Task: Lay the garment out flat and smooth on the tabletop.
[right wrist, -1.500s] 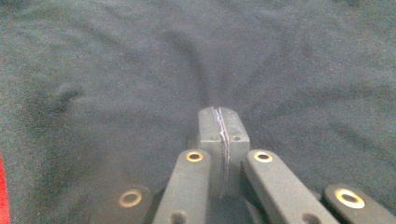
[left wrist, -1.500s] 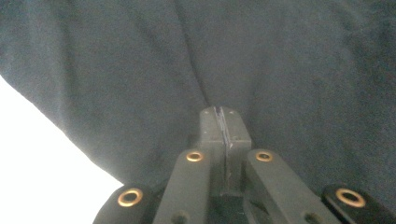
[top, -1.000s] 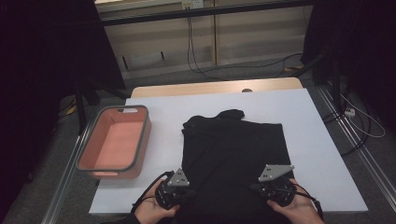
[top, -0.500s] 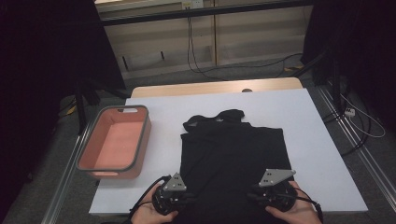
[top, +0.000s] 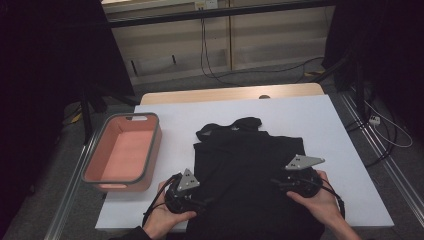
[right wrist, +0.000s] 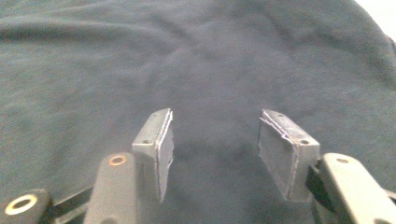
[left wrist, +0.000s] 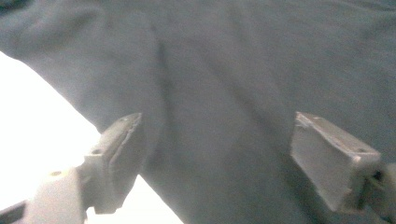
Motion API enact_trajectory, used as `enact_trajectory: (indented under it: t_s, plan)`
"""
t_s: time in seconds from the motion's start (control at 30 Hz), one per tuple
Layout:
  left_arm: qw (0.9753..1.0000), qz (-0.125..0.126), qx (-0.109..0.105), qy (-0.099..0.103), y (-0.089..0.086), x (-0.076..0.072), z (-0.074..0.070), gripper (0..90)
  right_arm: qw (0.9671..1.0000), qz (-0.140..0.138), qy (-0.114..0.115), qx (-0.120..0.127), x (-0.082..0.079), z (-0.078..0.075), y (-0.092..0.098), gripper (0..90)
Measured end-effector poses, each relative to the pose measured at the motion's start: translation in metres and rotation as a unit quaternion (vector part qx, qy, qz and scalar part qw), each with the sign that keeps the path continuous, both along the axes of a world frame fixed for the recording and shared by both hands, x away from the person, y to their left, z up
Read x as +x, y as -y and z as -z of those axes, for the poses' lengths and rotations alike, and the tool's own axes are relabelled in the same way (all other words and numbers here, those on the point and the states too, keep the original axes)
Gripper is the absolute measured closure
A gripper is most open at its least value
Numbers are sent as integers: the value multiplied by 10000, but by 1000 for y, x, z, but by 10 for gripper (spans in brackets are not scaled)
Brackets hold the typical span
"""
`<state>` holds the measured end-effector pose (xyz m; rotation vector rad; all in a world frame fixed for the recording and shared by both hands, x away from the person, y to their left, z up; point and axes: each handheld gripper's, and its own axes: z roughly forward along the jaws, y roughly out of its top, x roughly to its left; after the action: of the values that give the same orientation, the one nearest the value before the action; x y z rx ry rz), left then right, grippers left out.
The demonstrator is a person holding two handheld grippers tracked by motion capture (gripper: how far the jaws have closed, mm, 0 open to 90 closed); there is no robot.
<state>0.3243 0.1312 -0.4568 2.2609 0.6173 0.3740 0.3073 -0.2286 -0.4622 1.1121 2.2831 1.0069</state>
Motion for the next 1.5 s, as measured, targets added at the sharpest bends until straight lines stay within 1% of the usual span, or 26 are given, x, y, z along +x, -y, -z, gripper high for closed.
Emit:
enact_trajectory:
  t_s: [0.07,0.13,0.2,0.27,0.3,0.33,0.37,0.43,0.5,0.53,0.57,0.6,0.67,0.7,0.73,0.77,0.8,0.83,0.87,0.93,0.97,1.0,1.13,1.23,1.33,1.5]
  plan:
    - [9999,-107,-41,33,2,7,2,174,10000,10,-48,-7,4,2,1,439]
    - [9999,-143,-50,-7,4,12,3,174,9999,-23,-139,-49,5,4,0,442]
    - [9999,-108,-7,21,6,16,4,176,9997,-40,-202,-152,6,7,-2,465]
    - [9999,-73,3,123,11,19,4,191,9996,-43,-253,-129,7,8,-3,501]
    - [9998,-76,-62,187,14,21,4,192,9995,-34,-279,-130,7,8,-4,524]
    - [9998,-64,-72,201,17,23,4,192,9995,-43,-291,-127,8,8,-4,565]
    - [9998,-52,-36,185,20,26,4,191,9995,-58,-301,-120,8,8,-4,636]
    - [10000,21,62,70,26,29,5,213,9994,-82,-328,-102,9,7,-5,754]
    - [9996,106,249,22,32,30,5,277,9992,-109,-370,-92,10,7,-5,813]
    - [9996,156,245,11,34,29,6,307,9992,-122,-361,-88,10,7,-5,861]
    - [9997,176,195,-14,36,29,7,354,9992,-139,-378,-78,10,7,-6,877]
    - [9993,263,260,-61,36,29,7,418,9992,-140,-365,-97,9,7,-6,884]
    - [9991,352,115,-185,35,30,8,510,9992,-137,-355,-111,9,6,-6,889]
    - [9990,390,111,-190,35,29,8,578,9992,-143,-339,-123,9,7,-7,891]
    - [9981,537,115,-269,34,29,7,680,9992,-149,-336,-122,9,7,-6,892]
    - [9978,563,73,-345,34,28,8,795,9992,-155,-340,-118,9,6,-6,893]
    - [9979,525,14,-390,34,27,8,855,9992,-160,-345,-116,8,6,-6,894]
    - [9979,518,76,-390,34,27,7,893,9992,-157,-346,-119,8,6,-6,895]
    - [9980,478,34,-413,34,26,8,900,9992,-161,-345,-129,7,6,-6,895]
    - [9977,506,76,-444,32,27,7,900,9991,-191,-367,-128,5,6,-6,896]
    - [9976,473,32,-498,31,26,7,900,9990,-209,-372,-126,5,6,-5,896]
    - [9973,504,111,-514,30,26,6,900,9989,-226,-379,-130,3,6,-5,896]
    - [9967,509,66,-627,25,22,5,900,9987,-287,-404,-116,-2,6,-5,897]
    - [9962,524,26,-696,20,14,5,900,9985,-346,-420,-107,-7,6,-6,896]
    - [9955,576,64,-750,13,5,5,900,9980,-442,-444,-122,-14,6,-8,896]
    - [9943,675,117,-811,8,-7,4,900,9974,-509,-476,-176,-22,5,-12,896]
